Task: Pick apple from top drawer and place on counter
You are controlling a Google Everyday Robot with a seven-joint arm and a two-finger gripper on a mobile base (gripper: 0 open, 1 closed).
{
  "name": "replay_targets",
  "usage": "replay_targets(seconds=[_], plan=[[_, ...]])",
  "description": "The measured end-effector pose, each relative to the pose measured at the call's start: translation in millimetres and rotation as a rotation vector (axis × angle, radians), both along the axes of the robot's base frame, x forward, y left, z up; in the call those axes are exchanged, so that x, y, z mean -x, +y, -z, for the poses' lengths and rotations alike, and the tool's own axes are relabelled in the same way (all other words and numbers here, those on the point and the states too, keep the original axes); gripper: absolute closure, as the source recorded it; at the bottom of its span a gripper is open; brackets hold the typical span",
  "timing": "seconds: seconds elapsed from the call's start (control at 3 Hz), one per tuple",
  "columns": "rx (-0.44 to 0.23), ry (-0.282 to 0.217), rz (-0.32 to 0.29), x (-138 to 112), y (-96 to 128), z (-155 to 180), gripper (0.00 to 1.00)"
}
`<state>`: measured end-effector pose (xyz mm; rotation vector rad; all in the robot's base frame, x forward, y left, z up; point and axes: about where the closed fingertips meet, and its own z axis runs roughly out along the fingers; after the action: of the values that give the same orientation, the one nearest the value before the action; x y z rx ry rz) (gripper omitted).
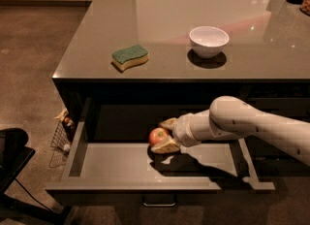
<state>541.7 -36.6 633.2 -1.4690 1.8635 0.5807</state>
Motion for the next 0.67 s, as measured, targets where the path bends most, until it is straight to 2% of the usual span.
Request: replay_targets(seconds=[0.33,0.67], plan=[[-0.028,-0.006,-0.029,10.9,20.5,-16.5,0.72],[-0.060,-0.011,-0.027,9.9,5.9,-29.2,1.00]])
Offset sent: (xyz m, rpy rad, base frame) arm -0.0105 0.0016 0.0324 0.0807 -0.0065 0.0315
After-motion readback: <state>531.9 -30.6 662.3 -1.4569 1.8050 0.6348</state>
